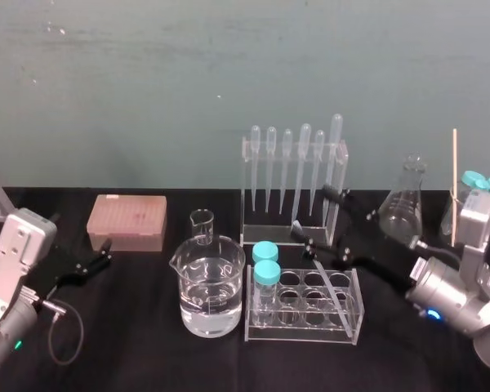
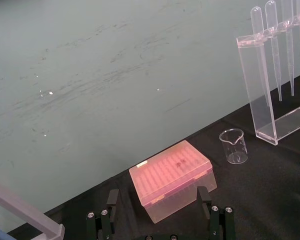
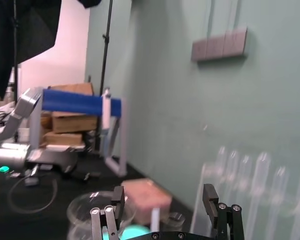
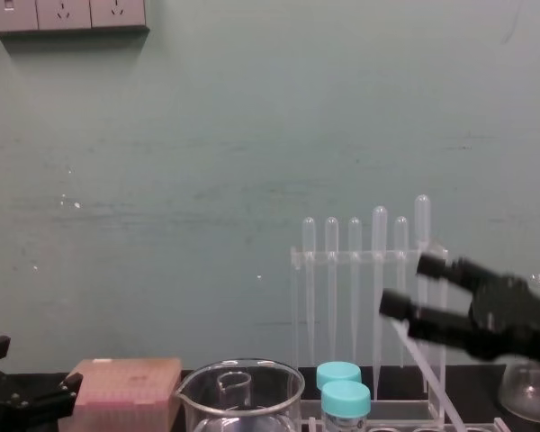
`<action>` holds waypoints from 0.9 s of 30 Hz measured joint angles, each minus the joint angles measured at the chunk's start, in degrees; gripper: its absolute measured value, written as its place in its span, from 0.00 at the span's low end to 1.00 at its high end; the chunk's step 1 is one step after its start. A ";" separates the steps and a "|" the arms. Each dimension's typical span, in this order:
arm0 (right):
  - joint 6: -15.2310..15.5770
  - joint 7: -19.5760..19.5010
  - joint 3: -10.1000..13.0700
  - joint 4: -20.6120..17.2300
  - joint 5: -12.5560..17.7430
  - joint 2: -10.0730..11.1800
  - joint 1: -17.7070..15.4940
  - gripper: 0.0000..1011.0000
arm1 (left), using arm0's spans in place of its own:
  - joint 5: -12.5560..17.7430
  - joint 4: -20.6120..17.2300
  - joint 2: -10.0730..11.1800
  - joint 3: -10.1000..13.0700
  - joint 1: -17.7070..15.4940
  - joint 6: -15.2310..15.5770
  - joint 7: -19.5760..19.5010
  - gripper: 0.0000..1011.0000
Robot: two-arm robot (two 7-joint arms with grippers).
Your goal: Pick up the stirring rod with one hand, then place it down.
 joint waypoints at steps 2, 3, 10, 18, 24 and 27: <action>-1.29 -1.59 0.71 -1.64 -1.09 0.16 -0.12 0.99 | 0.00 0.00 0.00 0.00 0.00 0.00 0.00 0.99; -1.59 -2.29 1.05 -2.27 -1.46 0.22 -0.21 0.99 | 0.00 0.00 0.00 0.00 0.00 0.00 0.00 0.99; -1.24 -10.04 4.78 -6.64 -4.33 0.82 -2.18 0.99 | 0.00 0.00 0.00 0.00 0.00 0.00 0.00 0.99; 4.42 -15.94 7.75 -8.99 -7.00 3.14 -7.21 0.99 | 0.00 0.00 0.00 0.00 0.00 0.00 0.00 0.99; 9.97 -16.62 7.54 -9.38 -8.19 4.34 -10.14 0.99 | 0.00 0.00 0.00 0.00 0.00 0.00 0.00 0.99; 12.28 -16.60 6.94 -8.98 -8.67 4.42 -10.52 0.99 | 0.00 0.00 0.00 0.00 0.00 0.00 0.00 0.99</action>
